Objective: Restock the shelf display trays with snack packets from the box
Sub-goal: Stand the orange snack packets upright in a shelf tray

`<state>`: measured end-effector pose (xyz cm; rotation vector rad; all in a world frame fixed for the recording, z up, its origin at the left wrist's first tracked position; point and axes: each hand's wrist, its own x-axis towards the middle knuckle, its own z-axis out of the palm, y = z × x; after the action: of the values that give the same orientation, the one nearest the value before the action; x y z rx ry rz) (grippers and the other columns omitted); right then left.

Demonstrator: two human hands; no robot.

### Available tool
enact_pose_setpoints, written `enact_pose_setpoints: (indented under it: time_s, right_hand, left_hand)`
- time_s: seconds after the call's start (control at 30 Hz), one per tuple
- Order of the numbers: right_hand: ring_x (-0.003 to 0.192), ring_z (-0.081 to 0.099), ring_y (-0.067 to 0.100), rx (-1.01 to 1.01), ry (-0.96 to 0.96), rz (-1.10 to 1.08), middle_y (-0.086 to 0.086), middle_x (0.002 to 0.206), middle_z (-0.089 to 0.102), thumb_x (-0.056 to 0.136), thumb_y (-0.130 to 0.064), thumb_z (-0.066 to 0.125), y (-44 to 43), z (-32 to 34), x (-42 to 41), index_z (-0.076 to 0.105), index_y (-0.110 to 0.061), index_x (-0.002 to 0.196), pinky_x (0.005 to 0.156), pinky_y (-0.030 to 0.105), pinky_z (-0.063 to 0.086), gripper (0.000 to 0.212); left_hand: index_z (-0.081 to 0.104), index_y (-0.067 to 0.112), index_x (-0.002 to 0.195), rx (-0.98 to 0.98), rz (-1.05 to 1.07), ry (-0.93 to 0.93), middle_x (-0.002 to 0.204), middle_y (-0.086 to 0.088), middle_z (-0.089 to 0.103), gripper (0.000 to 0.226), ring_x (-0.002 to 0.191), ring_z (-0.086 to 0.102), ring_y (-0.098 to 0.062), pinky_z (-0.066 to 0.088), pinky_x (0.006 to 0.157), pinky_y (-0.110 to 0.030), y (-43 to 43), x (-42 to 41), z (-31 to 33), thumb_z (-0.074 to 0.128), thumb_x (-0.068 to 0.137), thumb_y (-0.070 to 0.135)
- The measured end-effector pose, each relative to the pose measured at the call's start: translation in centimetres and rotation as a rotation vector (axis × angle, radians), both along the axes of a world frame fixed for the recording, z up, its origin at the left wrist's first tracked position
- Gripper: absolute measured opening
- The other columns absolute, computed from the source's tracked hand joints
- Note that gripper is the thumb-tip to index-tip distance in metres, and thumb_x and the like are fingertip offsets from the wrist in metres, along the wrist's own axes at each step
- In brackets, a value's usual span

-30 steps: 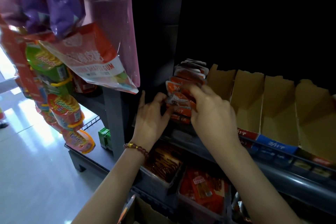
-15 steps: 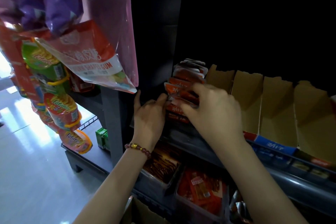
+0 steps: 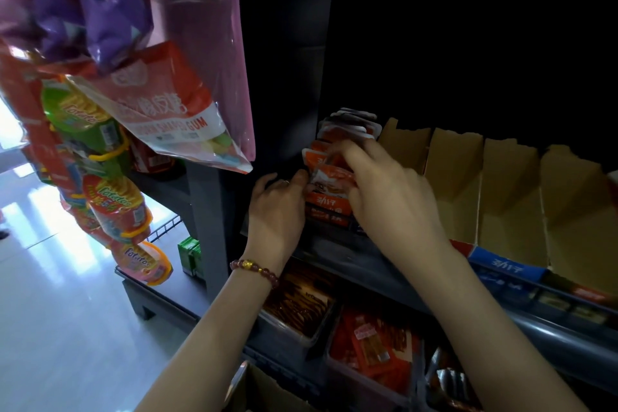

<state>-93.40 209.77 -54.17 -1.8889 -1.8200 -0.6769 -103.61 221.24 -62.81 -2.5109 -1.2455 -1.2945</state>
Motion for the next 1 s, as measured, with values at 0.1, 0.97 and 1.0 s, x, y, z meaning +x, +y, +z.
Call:
enact_pose_setpoints:
  time_s: [0.1,0.97,1.0]
  right_hand:
    - [0.048,0.056,0.03,0.01,-0.003,0.042,0.009,0.105,0.056,0.075,0.0,0.07,0.0,-0.6,0.1,0.054,-0.016,0.116,0.033,0.025,0.036,0.047]
    - [0.087,0.062,0.028,-0.145,0.044,-0.115,0.007,0.136,0.032,0.095,-0.007,0.044,-1.1,0.5,-1.9,0.045,-0.015,0.123,0.059,0.028,0.037,0.029]
    - [0.089,0.062,0.027,-0.147,0.036,-0.114,0.006,0.135,0.032,0.096,-0.008,0.044,-0.9,0.7,-1.9,0.045,-0.015,0.122,0.06,0.027,0.038,0.028]
  left_hand:
    - [0.061,0.008,0.114,-0.023,0.005,0.034,0.074,-0.006,0.068,0.039,0.076,0.063,-0.027,0.027,0.106,-0.033,-0.5,0.0,0.3,0.034,0.087,0.009]
    - [0.063,0.004,0.1,-0.03,-0.076,-0.021,0.065,-0.015,0.064,0.022,0.054,0.059,-0.034,0.03,0.052,-0.028,0.0,-0.9,0.6,0.056,0.094,0.024]
    - [0.063,0.004,0.098,-0.013,-0.084,-0.029,0.062,-0.013,0.063,0.022,0.051,0.058,-0.033,0.029,0.051,-0.027,0.0,-0.8,0.6,0.056,0.094,0.025]
